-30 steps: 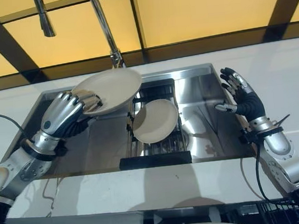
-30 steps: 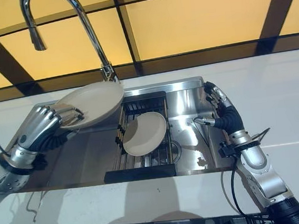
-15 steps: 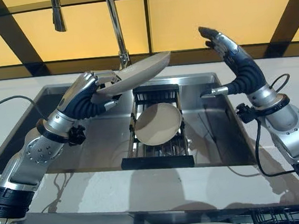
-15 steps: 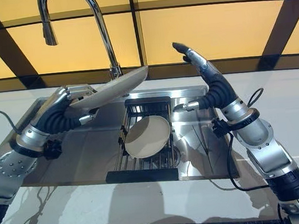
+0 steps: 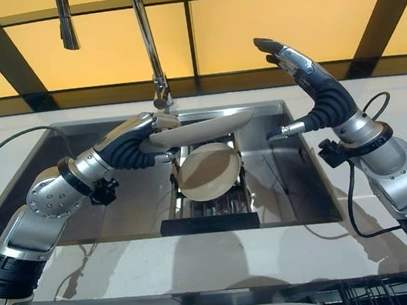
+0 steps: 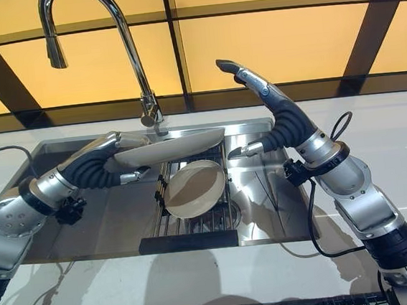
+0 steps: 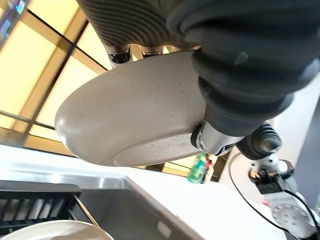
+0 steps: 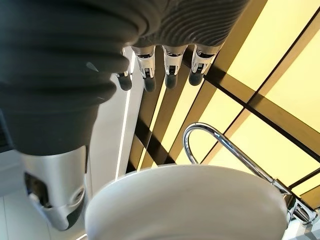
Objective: Pick up plates and place into dishwasher.
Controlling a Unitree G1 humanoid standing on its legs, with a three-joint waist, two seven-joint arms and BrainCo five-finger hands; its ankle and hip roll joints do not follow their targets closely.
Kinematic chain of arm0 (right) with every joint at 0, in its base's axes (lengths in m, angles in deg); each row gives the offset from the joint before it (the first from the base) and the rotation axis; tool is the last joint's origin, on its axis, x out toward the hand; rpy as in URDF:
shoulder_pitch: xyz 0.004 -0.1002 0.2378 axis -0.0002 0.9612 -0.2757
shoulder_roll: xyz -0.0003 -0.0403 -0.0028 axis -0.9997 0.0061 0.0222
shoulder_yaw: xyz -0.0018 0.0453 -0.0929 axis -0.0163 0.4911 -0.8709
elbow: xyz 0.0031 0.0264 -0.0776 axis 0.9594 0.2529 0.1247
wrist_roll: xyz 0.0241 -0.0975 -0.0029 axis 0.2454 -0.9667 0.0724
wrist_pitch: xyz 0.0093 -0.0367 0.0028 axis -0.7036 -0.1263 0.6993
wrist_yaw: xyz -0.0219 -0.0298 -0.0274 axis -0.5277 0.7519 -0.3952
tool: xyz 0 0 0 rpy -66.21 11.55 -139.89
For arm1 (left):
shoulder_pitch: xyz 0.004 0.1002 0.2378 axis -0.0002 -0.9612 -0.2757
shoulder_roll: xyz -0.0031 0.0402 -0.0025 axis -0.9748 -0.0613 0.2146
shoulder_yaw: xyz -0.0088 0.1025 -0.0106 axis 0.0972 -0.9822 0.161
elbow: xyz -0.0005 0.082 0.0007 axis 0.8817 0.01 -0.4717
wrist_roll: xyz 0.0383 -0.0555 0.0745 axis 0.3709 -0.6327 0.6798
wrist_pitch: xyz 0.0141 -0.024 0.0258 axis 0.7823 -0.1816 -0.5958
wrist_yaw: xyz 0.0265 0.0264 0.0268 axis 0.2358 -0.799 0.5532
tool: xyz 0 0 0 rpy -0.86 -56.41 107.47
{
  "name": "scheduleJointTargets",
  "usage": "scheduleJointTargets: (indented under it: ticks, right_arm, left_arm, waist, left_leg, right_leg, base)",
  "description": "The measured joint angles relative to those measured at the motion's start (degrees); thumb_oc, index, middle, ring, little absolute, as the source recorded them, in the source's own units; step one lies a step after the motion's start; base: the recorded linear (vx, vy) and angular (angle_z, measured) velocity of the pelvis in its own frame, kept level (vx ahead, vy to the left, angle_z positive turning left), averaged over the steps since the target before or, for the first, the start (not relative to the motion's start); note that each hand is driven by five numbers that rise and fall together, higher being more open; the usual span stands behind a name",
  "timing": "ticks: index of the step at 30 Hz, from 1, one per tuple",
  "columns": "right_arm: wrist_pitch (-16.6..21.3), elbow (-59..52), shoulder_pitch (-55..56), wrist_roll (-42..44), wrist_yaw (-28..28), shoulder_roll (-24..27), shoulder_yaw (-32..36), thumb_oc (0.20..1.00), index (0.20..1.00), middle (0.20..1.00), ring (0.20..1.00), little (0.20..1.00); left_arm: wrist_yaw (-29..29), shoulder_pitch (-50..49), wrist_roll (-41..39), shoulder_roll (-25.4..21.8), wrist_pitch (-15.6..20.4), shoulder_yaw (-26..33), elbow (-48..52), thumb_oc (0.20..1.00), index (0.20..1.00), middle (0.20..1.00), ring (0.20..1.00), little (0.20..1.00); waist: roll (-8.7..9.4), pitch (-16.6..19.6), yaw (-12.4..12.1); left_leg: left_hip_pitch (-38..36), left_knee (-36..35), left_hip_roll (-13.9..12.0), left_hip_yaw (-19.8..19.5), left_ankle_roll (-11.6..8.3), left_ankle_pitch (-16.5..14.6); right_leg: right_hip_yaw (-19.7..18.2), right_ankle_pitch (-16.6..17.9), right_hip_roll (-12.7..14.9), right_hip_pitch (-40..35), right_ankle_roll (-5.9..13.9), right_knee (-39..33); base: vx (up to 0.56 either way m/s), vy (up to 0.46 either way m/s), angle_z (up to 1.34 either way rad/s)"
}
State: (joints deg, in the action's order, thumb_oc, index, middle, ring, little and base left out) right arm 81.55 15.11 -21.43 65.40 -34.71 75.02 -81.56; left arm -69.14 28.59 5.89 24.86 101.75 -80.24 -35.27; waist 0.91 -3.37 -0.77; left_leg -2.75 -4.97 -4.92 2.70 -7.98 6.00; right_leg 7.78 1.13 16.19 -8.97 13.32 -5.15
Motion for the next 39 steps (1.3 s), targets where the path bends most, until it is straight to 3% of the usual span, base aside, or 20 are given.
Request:
scheduleJointTargets:
  ticks: [8,20,21,23,30,39]
  right_arm:
    - [-3.23,-3.75,-0.33,-0.11,-4.29,0.14,-5.05,1.000,1.000,1.000,1.000,1.000]
    - [-8.43,-3.57,-3.04,-0.10,-7.68,2.75,-7.00,1.000,1.000,1.000,1.000,1.000]
    - [-8.44,-3.54,-3.04,-0.11,-7.74,2.76,-7.23,0.912,0.912,0.912,0.912,0.912]
    - [-8.59,-3.33,-3.04,-0.18,-8.50,2.77,-7.42,0.206,0.206,0.206,0.206,0.206]
    - [-9.56,-3.24,-3.04,-0.60,-12.94,4.72,-7.58,0.200,0.200,0.200,0.200,0.200]
    - [-9.19,-3.24,-1.91,-0.64,-11.87,3.68,-7.21,0.200,0.200,0.200,0.200,0.200]
  left_arm:
    - [-2.03,4.27,-2.38,0.23,-0.39,-1.17,3.43,0.200,0.200,0.200,0.200,0.200]
    - [-3.96,4.34,-4.84,0.80,-0.42,-1.82,3.62,0.200,0.200,0.200,0.200,0.200]
    - [-4.15,4.34,-4.85,0.80,-0.41,-1.82,3.62,0.200,0.200,0.200,0.200,0.200]
    - [-4.57,4.34,-4.85,0.80,-0.41,-1.82,3.61,0.200,0.200,0.200,0.200,0.200]
    - [-5.07,4.07,-4.85,0.77,-0.35,-1.66,3.62,0.200,0.200,0.200,0.200,0.200]
    - [-5.51,2.97,-4.89,2.70,0.00,-1.15,3.63,0.200,0.200,0.200,0.200,0.200]
  waist:
    - [-0.01,-0.03,-0.10]
    - [0.05,-0.05,-0.52]
    - [0.06,-0.04,-0.58]
    - [0.07,-0.04,-0.82]
    - [0.44,0.18,-1.75]
    - [0.73,0.28,-1.60]
  left_leg:
    - [-0.69,-0.01,0.00,-0.09,0.30,-0.28]
    - [-0.50,0.00,0.17,-1.46,-0.01,-0.08]
    - [-0.51,0.00,0.18,-1.60,-0.01,-0.08]
    - [-0.49,0.00,0.20,-1.65,-0.01,-0.08]
    - [-0.53,0.00,0.19,-1.65,-0.01,-0.08]
    - [-0.64,0.00,0.15,-1.55,0.00,-0.08]
  right_leg:
    - [0.28,-0.12,0.00,-0.79,0.01,-0.02]
    - [1.69,-0.50,0.01,-1.68,0.02,-0.01]
    - [2.02,-0.57,0.01,-1.79,0.02,-0.01]
    - [2.07,-0.60,0.01,-1.81,0.03,0.00]
    - [2.07,-0.60,0.01,-1.84,0.02,0.00]
    - [2.02,-0.59,0.00,-1.84,0.02,0.00]
  base:
    - [0.01,0.006,0.01]
    - [0.02,0.006,0.06]
    - [0.02,0.011,0.08]
    - [0.01,0.004,0.02]
    - [0.00,0.000,0.00]
    - [-0.01,-0.004,0.00]
